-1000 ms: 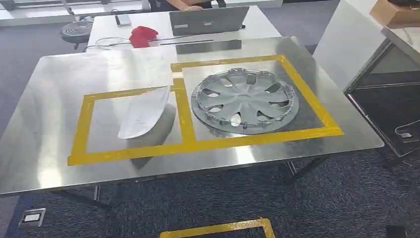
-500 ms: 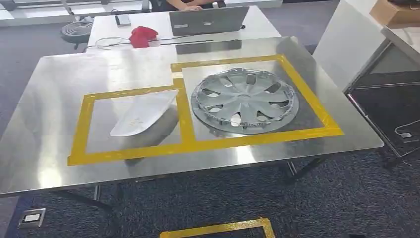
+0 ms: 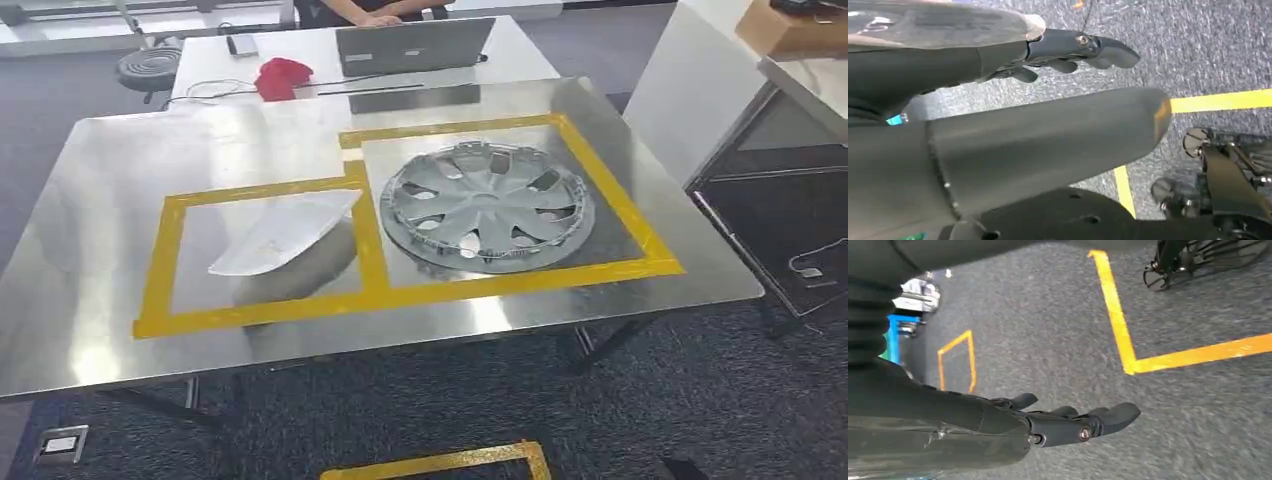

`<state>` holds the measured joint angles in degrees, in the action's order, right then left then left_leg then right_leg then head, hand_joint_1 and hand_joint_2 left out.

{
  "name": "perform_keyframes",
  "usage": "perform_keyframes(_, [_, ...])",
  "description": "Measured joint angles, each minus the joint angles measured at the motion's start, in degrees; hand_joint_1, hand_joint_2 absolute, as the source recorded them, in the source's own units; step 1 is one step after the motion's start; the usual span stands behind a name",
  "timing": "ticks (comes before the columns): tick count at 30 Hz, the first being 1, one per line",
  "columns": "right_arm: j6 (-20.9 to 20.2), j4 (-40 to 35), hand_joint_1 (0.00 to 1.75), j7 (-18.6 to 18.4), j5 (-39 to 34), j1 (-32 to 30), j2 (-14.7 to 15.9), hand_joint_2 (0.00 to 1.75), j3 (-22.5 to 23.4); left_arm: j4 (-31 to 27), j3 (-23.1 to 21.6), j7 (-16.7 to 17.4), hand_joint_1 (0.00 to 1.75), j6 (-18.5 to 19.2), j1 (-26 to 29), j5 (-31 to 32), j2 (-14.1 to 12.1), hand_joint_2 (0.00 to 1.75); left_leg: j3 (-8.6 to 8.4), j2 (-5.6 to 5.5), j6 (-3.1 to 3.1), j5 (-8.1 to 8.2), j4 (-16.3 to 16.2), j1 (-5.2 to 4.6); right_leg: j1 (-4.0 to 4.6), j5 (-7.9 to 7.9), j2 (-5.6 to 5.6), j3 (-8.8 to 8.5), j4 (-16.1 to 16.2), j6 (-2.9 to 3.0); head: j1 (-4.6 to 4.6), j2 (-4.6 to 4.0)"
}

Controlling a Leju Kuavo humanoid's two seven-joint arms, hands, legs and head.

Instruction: Take the parts from the cabinet and place them on the table.

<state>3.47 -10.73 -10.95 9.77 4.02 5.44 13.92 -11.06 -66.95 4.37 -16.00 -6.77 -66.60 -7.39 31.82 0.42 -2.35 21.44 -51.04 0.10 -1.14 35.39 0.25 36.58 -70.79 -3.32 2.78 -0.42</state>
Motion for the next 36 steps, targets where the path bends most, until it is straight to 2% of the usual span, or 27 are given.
perform_keyframes(1, [-0.11,0.04,0.00,0.02,0.00,-0.08,0.00,0.00,0.04,0.00,0.00,0.11,0.00,0.11,0.01,0.00,0.04,0.00,0.05,0.13,0.38,0.15,-0.30,0.30,-0.44,-1.71,-0.08,-1.04,2.21,-0.44,-0.04,0.00])
perform_keyframes(3, [-0.31,0.07,0.00,0.24,0.04,-0.06,0.00,0.00,0.09,0.00,0.00,0.26,0.00,0.31,0.03,0.15,0.13,0.00,0.36,0.49,1.39,0.73,-1.53,1.13,-1.29,-6.72,-0.80,-6.23,12.31,-1.61,-0.02,0.00])
perform_keyframes(4, [-0.39,0.07,0.00,0.33,0.09,0.05,-0.20,0.00,0.09,0.02,0.00,0.26,0.00,0.31,-0.01,0.15,-0.11,0.00,0.72,0.65,2.18,1.27,-2.74,0.92,-1.92,-7.93,-2.35,-8.58,17.07,-2.39,-0.09,0.00])
perform_keyframes(5, [-0.48,0.07,0.00,0.33,0.09,0.22,-0.64,0.00,0.13,0.02,-0.02,0.26,0.00,0.28,0.05,0.17,-0.33,0.00,0.79,0.78,2.83,1.88,-3.59,0.77,-1.40,-7.75,-2.34,-8.03,16.34,-1.83,-0.35,0.00])
perform_keyframes(6, [-0.48,0.07,0.00,0.35,0.09,0.21,-0.48,0.00,0.17,0.02,-0.02,0.26,0.00,0.28,0.03,0.17,-0.28,0.00,0.55,0.91,3.25,1.97,-3.50,0.69,-1.46,-7.64,-1.75,-7.88,15.81,-0.52,-0.13,0.00])
perform_keyframes(9, [-0.76,0.11,0.00,0.50,0.22,0.11,-0.63,0.00,0.17,0.02,-0.04,0.26,0.00,0.28,0.00,0.17,-0.07,0.00,0.21,1.47,4.24,1.67,-3.13,1.32,-1.10,-8.08,-1.03,-7.70,15.97,1.11,-0.11,0.00])
perform_keyframes(10, [-0.76,0.11,0.00,0.55,0.24,0.11,-0.66,0.00,0.17,0.02,-0.04,0.26,0.00,0.28,0.00,0.17,-0.07,0.00,0.53,1.01,4.44,2.89,-4.23,1.45,-1.17,-8.31,-0.84,-7.69,16.00,1.49,-0.07,0.00])
perform_keyframes(12, [-0.81,0.11,0.00,0.83,0.28,0.12,-0.66,0.00,0.17,0.02,-0.04,0.31,0.00,0.28,0.03,0.17,-0.07,0.00,3.95,0.54,4.52,8.01,-12.22,1.29,-1.03,-8.56,-0.44,-7.32,16.00,1.93,-0.04,0.00])
perform_keyframes(14, [-0.92,0.13,0.00,0.85,0.28,0.10,-0.66,0.00,0.17,0.02,-0.04,0.31,0.00,0.28,0.10,0.17,-0.07,0.00,8.03,0.15,4.51,11.80,-21.47,1.26,-0.66,-8.64,0.00,-7.01,15.96,2.13,-0.04,0.00])
perform_keyframes(15, [-0.92,0.13,0.00,0.87,0.28,0.07,-0.66,0.00,0.17,0.02,-0.04,0.33,0.00,0.28,0.16,0.17,-0.04,0.00,8.76,0.10,4.35,11.81,-23.06,1.25,-0.48,-8.62,0.39,-7.00,15.96,2.16,-0.04,0.00])
perform_keyframes(16, [-0.94,0.15,0.00,0.87,0.28,0.05,-0.66,0.00,0.17,0.02,-0.04,0.35,0.00,0.28,0.21,0.17,-0.04,0.00,7.96,0.05,4.03,10.41,-21.52,1.20,-0.36,-8.60,0.85,-7.07,15.96,2.18,-0.04,0.00])
perform_keyframes(17, [-0.98,0.15,0.00,0.90,0.28,0.06,-0.70,0.00,0.17,0.02,-0.04,0.37,0.00,0.31,0.21,0.15,-0.07,0.00,5.86,-0.12,3.56,8.01,-17.47,1.11,-0.24,-8.56,1.36,-7.21,15.96,2.22,-0.07,0.00])
perform_keyframes(19, [-1.00,0.15,0.00,1.03,0.28,0.09,-0.81,0.00,0.17,0.02,-0.04,0.39,0.00,0.31,0.14,0.17,-0.11,0.00,0.78,-1.36,2.37,3.42,-6.88,0.70,-0.19,-8.46,2.16,-7.41,15.99,2.13,-0.07,0.00])
perform_keyframes(20, [-0.98,0.17,0.00,1.09,0.28,0.19,-0.98,0.00,0.17,0.02,-0.04,0.42,0.00,0.31,0.15,0.17,-0.37,0.00,-0.37,-2.56,1.98,3.81,-4.22,0.53,0.25,-8.28,2.49,-7.17,15.81,1.86,-0.04,0.00])
perform_keyframes(22, [-0.98,0.17,0.00,1.09,0.28,0.12,-0.98,0.00,0.18,0.02,-0.04,0.46,0.00,0.37,0.03,0.17,-0.33,0.00,-0.22,-1.84,2.18,3.74,-4.17,0.20,-0.17,-8.32,3.03,-7.07,15.97,1.38,-0.04,0.00])
perform_keyframes(24, [-0.98,0.20,0.00,1.25,0.28,0.01,-1.01,0.00,0.17,0.02,-0.04,0.46,0.00,0.37,-0.15,0.17,-0.33,0.00,-0.48,-1.44,1.69,3.69,-3.73,0.24,-0.12,-8.43,3.52,-7.25,16.50,0.52,-0.07,0.00])
perform_keyframes(25, [-0.98,0.22,0.00,1.35,0.28,-0.02,-1.00,0.00,0.17,0.02,-0.04,0.46,0.00,0.37,-0.16,0.15,-0.28,0.00,-0.89,-0.87,1.30,3.39,-3.02,0.65,-0.35,-7.98,2.64,-7.27,15.86,0.40,-0.09,0.00])
perform_keyframes(26, [-0.98,0.22,0.00,1.42,0.28,0.05,-0.98,0.00,0.17,0.02,-0.04,0.44,0.00,0.37,-0.10,0.17,-0.17,0.00,-1.03,-0.68,1.00,3.40,-2.82,0.55,-0.10,-6.40,1.34,-6.27,13.59,0.34,-0.11,0.00])
perform_keyframes(28, [-0.96,0.22,0.00,1.57,0.28,0.16,-0.96,0.00,0.20,0.02,-0.04,0.42,0.00,0.39,-0.07,0.17,-0.24,0.00,-1.05,-0.02,0.53,3.52,-2.84,0.28,-0.07,-1.60,0.64,-1.46,3.90,0.19,-0.09,0.00])
perform_keyframes(29, [-0.96,0.22,0.00,1.62,0.28,0.12,-0.96,0.00,0.20,0.02,-0.04,0.41,0.00,0.39,-0.06,0.17,-0.24,0.00,-1.04,0.31,0.39,3.61,-2.88,0.19,-0.08,-0.13,0.55,0.65,-0.24,0.07,-0.09,0.00])
perform_keyframes(30, [-0.96,0.24,0.00,1.60,0.28,0.07,-0.96,0.00,0.20,0.02,-0.04,0.41,0.00,0.44,-0.05,0.17,-0.24,0.00,-1.04,0.53,0.34,3.66,-2.92,0.13,-0.08,0.05,0.49,1.80,-2.33,0.02,-0.09,0.00])
perform_keyframes(31, [-0.98,0.28,0.00,1.60,0.28,-0.06,-0.96,0.00,0.19,0.02,-0.04,0.41,0.00,0.46,-0.04,0.17,-0.20,0.00,-1.12,0.78,0.31,3.72,-2.97,0.09,-0.09,-1.22,0.38,1.49,-1.49,0.03,-0.09,0.00])
perform_keyframes(32, [-0.98,0.28,0.00,1.60,0.28,-0.05,-0.96,0.00,0.20,0.02,-0.04,0.41,0.00,0.48,-0.05,0.17,-0.15,0.00,-1.17,1.04,0.39,3.86,-3.08,0.08,-0.07,-3.57,0.21,-0.07,2.03,0.08,-0.09,0.00])
perform_keyframes(33, [-0.96,0.28,0.00,1.64,0.28,-0.01,-0.96,0.00,0.20,0.02,-0.04,0.41,0.00,0.48,-0.05,0.17,-0.09,0.00,-1.27,1.23,0.49,3.99,-3.28,0.08,-0.03,-6.18,-0.17,-2.47,7.00,0.21,-0.09,0.00])
perform_keyframes(34, [-0.96,0.28,0.00,1.68,0.28,0.06,-0.88,0.00,0.20,0.02,-0.04,0.41,0.00,0.48,-0.05,0.20,-0.02,0.00,-1.41,1.47,0.74,4.24,-3.54,0.08,0.09,-8.81,-1.39,-5.57,13.04,0.51,-0.09,0.00])
perform_keyframes(35, [-0.96,0.28,0.00,1.71,0.28,0.17,-0.85,0.00,0.20,0.02,-0.04,0.41,0.00,0.48,-0.03,0.22,0.00,0.00,-1.45,1.68,1.06,4.47,-3.79,-0.15,0.47,-8.41,-2.74,-6.63,15.80,0.89,-0.09,0.00])
perform_keyframes(36, [-0.98,0.26,0.00,1.71,0.28,0.24,-0.85,0.00,0.20,0.02,-0.04,0.39,0.00,0.48,-0.07,0.26,0.02,0.00,-1.39,1.80,1.29,4.63,-4.03,-0.33,0.62,-8.81,-2.02,-6.56,15.95,1.27,-0.09,0.00])
